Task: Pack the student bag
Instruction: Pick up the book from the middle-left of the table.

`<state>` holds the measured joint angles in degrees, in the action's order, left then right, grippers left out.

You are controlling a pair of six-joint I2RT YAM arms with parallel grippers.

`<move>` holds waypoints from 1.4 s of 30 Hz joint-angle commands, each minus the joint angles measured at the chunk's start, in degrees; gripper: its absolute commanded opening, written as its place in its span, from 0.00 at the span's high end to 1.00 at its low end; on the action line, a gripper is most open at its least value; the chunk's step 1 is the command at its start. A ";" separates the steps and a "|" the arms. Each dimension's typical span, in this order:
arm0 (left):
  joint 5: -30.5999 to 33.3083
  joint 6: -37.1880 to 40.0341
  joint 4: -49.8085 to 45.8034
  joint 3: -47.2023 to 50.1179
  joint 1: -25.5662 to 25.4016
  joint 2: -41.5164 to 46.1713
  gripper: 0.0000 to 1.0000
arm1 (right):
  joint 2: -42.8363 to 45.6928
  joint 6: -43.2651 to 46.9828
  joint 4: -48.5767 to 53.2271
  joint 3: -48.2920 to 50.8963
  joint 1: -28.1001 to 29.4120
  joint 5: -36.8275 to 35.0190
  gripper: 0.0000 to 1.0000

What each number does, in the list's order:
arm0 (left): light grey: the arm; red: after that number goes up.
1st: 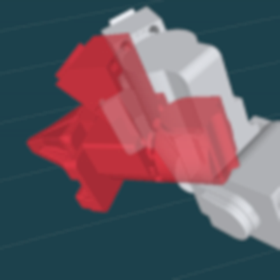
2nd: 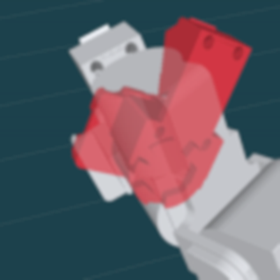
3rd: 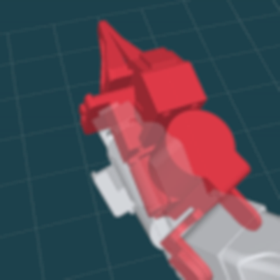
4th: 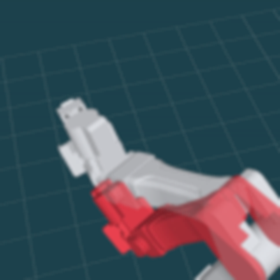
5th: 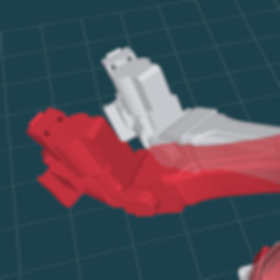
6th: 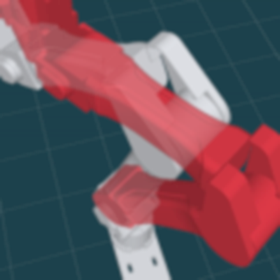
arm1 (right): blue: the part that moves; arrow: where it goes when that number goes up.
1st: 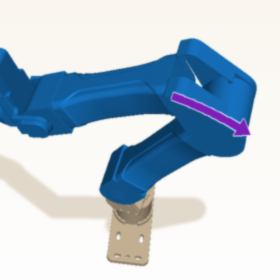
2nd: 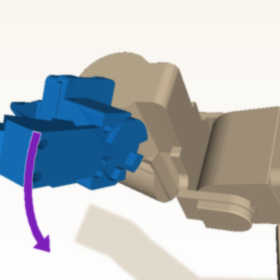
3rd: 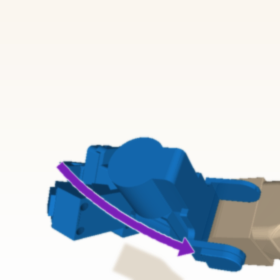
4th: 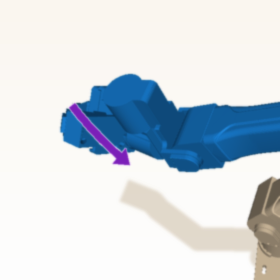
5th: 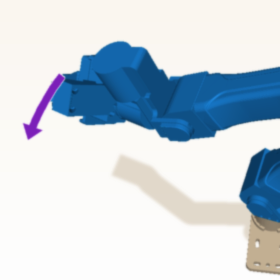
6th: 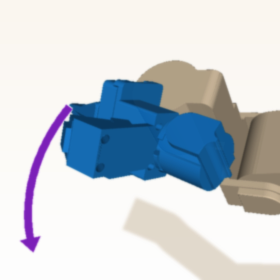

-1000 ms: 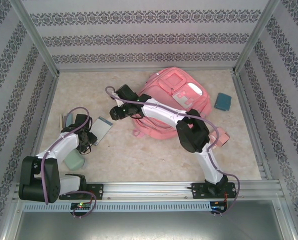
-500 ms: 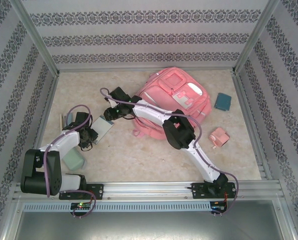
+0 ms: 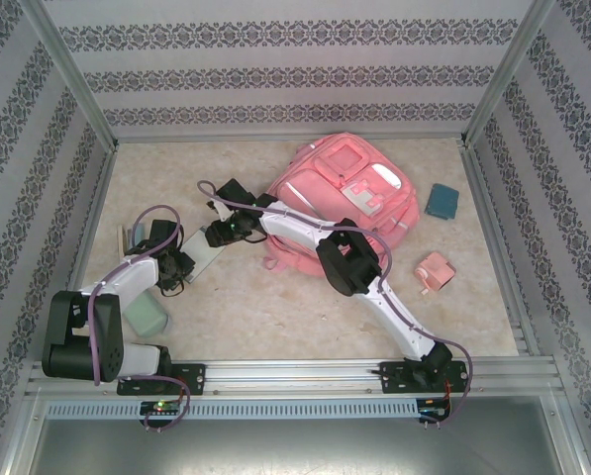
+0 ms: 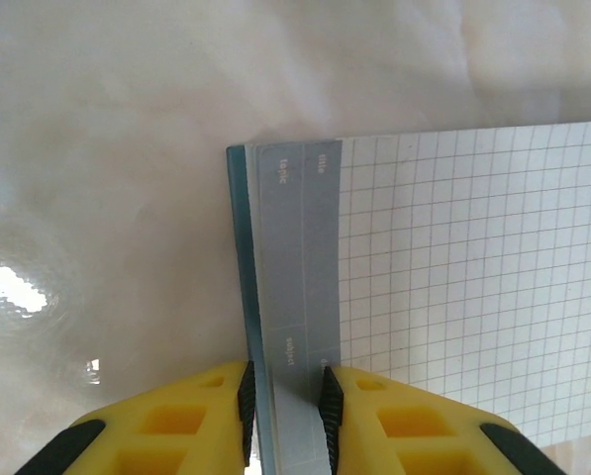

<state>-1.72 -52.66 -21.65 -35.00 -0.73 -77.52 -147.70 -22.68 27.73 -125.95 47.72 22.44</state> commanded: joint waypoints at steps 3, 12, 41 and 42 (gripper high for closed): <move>-0.99 1.12 -0.68 2.09 0.73 -3.24 0.73 | 1.27 -5.88 -0.98 2.17 2.27 16.34 0.62; -1.10 2.41 -0.91 1.83 0.73 -2.56 0.73 | 6.79 -14.42 -10.37 6.08 1.23 29.35 0.68; -9.34 3.98 -2.18 -2.36 0.73 7.07 0.57 | 13.90 -14.87 -9.74 11.02 -2.70 22.16 1.00; -10.43 3.82 -1.97 -3.04 0.73 8.19 0.54 | 15.41 -15.15 -10.29 12.05 -3.48 21.88 1.00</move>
<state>-5.63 -49.45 -22.83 -35.29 0.38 -72.31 -139.39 -37.26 20.80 -115.28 45.45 43.79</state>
